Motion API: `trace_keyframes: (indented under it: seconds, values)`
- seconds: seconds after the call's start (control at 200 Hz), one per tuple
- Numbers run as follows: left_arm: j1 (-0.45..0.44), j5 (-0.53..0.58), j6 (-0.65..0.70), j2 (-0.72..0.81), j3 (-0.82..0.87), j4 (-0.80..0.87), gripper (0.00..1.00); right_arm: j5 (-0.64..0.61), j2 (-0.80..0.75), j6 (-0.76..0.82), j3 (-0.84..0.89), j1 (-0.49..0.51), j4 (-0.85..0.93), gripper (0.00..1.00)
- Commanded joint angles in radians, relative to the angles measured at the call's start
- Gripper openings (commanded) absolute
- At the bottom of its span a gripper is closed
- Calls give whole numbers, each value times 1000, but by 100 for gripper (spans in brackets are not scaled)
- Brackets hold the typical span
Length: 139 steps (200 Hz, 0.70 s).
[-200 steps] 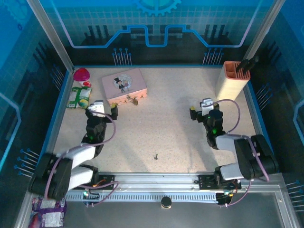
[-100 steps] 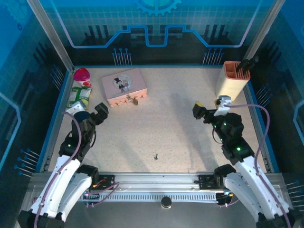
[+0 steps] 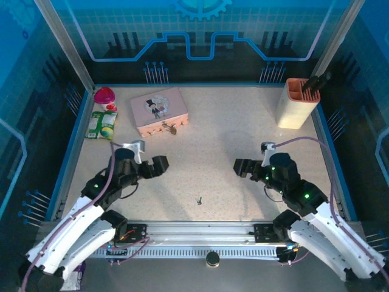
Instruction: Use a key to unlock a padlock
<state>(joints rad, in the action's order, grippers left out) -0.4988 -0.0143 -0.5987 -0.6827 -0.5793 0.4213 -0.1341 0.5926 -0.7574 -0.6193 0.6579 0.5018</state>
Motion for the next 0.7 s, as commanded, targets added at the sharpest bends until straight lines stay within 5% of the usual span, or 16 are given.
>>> trace_keyframes:
  seconds: [0.0,0.27,0.495,0.69]
  values:
    - [-107,54,-18,-31,41,-48,99,-168,60,-196,0,177,59,92]
    - [-171,61,54,47,120,-10,99,-295,393,-441,-39,506,-28,83]
    - [-171,129,145,224,189,-32,99,-202,703,-514,-166,574,-40,74]
    - [-171,140,163,335,264,-80,99,-148,819,-543,-210,588,-72,50]
